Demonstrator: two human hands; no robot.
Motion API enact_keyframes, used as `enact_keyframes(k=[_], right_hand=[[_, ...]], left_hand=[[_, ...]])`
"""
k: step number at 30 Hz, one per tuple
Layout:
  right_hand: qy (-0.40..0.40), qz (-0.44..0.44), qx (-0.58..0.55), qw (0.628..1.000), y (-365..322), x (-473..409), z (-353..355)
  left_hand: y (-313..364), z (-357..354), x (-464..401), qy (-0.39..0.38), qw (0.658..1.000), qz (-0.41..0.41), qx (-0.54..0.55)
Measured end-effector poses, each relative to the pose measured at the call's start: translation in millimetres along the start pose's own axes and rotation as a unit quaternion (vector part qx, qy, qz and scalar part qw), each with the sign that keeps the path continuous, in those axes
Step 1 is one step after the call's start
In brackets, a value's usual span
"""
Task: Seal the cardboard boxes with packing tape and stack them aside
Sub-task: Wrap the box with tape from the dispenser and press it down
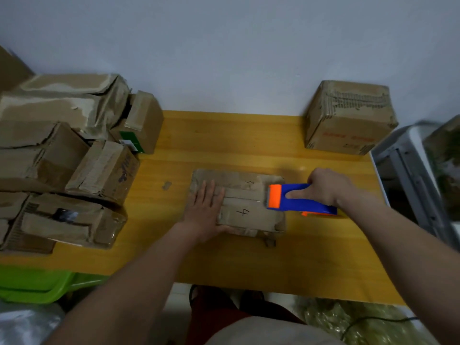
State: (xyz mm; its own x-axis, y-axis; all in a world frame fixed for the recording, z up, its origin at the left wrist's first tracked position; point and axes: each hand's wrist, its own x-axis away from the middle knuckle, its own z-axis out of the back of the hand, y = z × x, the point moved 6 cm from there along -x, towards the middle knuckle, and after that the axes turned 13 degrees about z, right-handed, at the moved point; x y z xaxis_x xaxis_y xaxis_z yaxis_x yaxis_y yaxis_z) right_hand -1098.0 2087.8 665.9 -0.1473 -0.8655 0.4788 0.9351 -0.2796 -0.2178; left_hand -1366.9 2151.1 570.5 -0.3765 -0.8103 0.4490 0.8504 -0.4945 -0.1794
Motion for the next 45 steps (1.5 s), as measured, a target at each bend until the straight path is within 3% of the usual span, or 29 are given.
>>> enact_keyframes(k=[4, 8, 12, 18, 21, 32, 37, 42, 45], right_hand=[[0.024, 0.007, -0.02, 0.999, -14, -8, -13], [0.03, 0.006, -0.025, 0.999, -17, -13, -11], [0.021, -0.003, -0.022, 1.0, -18, -16, -8], [-0.004, -0.021, -0.038, 0.999, -14, -23, -11], [-0.015, -0.023, -0.047, 0.999, -13, -26, -13], [-0.003, -0.007, -0.154, 0.988, -42, -41, -35], [-0.022, -0.038, -0.184, 0.982, -10, -29, -29], [-0.04, -0.048, -0.168, 0.984, 6, -19, -30], [-0.036, -0.046, -0.149, 0.987, 0, -22, -33]], left_hand=[[-33, 10, -8, -0.005, 0.999, -0.008, -0.035], [-20, 22, -8, -0.032, 0.998, 0.006, -0.049], [18, 27, -1, -0.074, 0.994, 0.067, 0.046], [81, 27, 4, -0.037, 0.992, 0.035, 0.112], [94, 23, 3, -0.021, 0.99, 0.067, 0.124], [36, 16, -14, -0.008, 0.996, 0.022, 0.087], [36, 14, -17, -0.005, 0.996, 0.026, 0.088], [37, 13, -19, -0.013, 0.997, 0.022, 0.07], [42, 14, -13, 0.011, 0.998, -0.02, 0.058]])
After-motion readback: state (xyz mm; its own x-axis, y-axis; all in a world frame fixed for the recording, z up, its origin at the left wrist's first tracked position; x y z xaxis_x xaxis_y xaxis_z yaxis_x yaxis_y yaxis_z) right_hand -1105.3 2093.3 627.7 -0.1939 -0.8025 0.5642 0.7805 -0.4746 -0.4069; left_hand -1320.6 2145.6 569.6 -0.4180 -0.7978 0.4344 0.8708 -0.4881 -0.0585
